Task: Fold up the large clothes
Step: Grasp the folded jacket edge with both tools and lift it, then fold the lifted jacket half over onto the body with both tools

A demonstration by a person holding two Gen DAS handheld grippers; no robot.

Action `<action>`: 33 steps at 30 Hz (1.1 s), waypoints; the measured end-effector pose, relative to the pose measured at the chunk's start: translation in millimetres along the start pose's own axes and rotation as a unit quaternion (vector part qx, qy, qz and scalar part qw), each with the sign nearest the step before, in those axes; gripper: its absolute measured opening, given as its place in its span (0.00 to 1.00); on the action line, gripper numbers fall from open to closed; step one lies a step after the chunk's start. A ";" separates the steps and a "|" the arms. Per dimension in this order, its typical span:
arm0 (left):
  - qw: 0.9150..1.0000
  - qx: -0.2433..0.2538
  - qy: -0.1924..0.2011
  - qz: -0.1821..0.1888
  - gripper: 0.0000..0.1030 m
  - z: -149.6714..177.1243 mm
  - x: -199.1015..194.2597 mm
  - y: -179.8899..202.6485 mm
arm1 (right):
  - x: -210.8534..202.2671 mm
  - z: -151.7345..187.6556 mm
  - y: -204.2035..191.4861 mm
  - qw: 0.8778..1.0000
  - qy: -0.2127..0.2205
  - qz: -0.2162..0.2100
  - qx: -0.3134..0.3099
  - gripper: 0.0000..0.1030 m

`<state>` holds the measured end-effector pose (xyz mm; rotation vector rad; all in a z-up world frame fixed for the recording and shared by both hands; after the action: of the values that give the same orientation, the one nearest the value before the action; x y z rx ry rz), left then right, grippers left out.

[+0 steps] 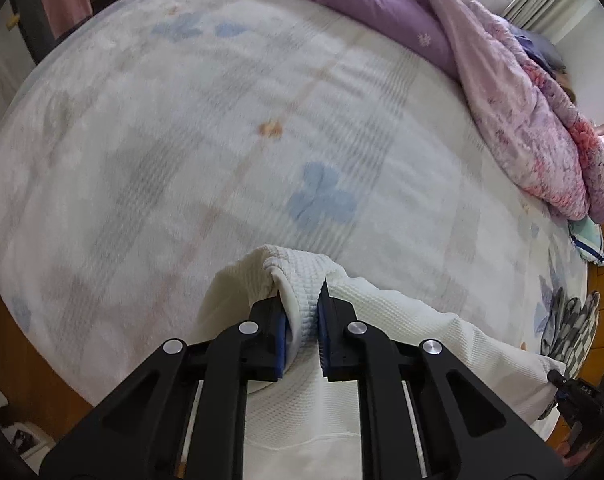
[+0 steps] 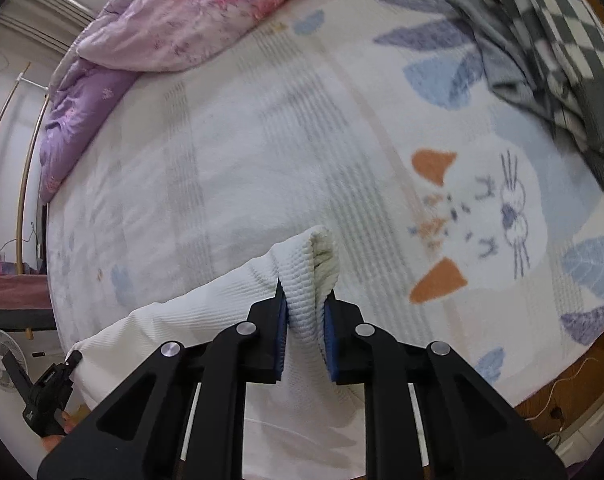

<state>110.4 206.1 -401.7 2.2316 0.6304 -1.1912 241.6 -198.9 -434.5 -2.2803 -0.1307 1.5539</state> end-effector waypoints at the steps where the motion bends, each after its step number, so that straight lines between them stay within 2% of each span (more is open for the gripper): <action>1: 1.000 0.001 0.003 0.005 0.12 -3.7 2.4 2.2 | -4.3 -4.4 1.0 1.000 0.003 0.000 0.002 0.14; 7: 0.998 0.031 0.024 0.038 0.12 -57.8 4.0 49.2 | -13.8 -59.5 -14.2 0.999 0.033 0.003 0.000 0.14; 10: 0.996 0.060 0.031 0.055 0.12 -83.0 23.7 80.3 | 0.7 -95.5 -18.3 0.999 0.043 0.015 -0.005 0.14; 12: 0.996 0.068 0.014 0.055 0.17 -91.6 49.6 94.8 | 18.8 -112.1 -13.9 0.999 0.037 0.022 0.020 0.15; 13: 0.997 0.063 0.010 0.050 0.27 -94.1 59.5 96.1 | 32.9 -119.1 -8.7 0.999 0.026 0.029 0.034 0.24; 14: 0.997 0.057 0.005 0.042 0.36 -96.9 73.0 95.3 | 45.1 -124.8 0.8 0.997 0.018 0.055 0.044 0.29; 15: 0.998 0.055 0.001 0.035 0.52 -97.9 83.2 92.5 | 52.4 -130.2 10.4 0.995 0.019 0.088 0.051 0.41; 16: 0.998 0.057 -0.006 0.025 0.58 -96.5 91.4 88.6 | 59.4 -136.3 19.2 0.992 0.023 0.110 0.056 0.57; 18: 0.998 0.057 -0.036 0.009 0.59 -87.7 108.0 76.5 | 68.4 -139.9 25.5 0.991 0.014 0.119 0.058 0.69; 19: 0.997 0.058 -0.059 0.005 0.64 -79.1 116.3 68.2 | 70.2 -139.2 28.4 0.990 0.009 0.126 0.056 0.72; 21: 0.994 0.068 -0.090 -0.012 0.67 -63.8 124.4 51.6 | 71.3 -130.4 32.2 0.990 -0.003 0.135 0.036 0.77; 24: 0.989 0.072 -0.123 -0.036 0.69 -34.4 124.7 22.5 | 61.9 -96.7 48.1 0.985 -0.029 0.171 0.011 0.77; 26: 0.986 0.051 -0.153 -0.043 0.69 -8.7 119.9 3.9 | 52.1 -65.9 61.0 0.983 -0.040 0.180 0.018 0.77; 28: 0.983 0.009 -0.178 -0.042 0.69 17.0 115.0 -9.9 | 44.8 -26.4 75.9 0.980 -0.063 0.184 0.043 0.77; 30: 0.982 -0.025 -0.184 -0.036 0.69 35.3 117.2 -18.3 | 42.2 22.1 89.2 0.976 -0.099 0.173 0.088 0.77; 32: 0.980 -0.033 -0.192 -0.038 0.53 51.0 126.3 -24.5 | 46.7 60.5 94.9 0.971 -0.129 0.152 0.130 0.77; 33: 0.979 -0.032 -0.196 -0.034 0.32 55.1 128.9 -24.1 | 50.8 75.9 96.0 0.969 -0.141 0.141 0.147 0.77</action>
<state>127.0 208.5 -542.9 1.8588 0.5768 -1.5687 179.1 -254.0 -537.6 -1.9007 0.3428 1.8908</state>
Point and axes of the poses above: each gripper's, at about its wrist camera, not at the fingertips, and x roughly the way its jaws point, y to its right, z to its underside, the point moved 9 cm from there along x, roughly the way its jaws point, and after that the axes turned 12 degrees about y, right-handed, at the moved point
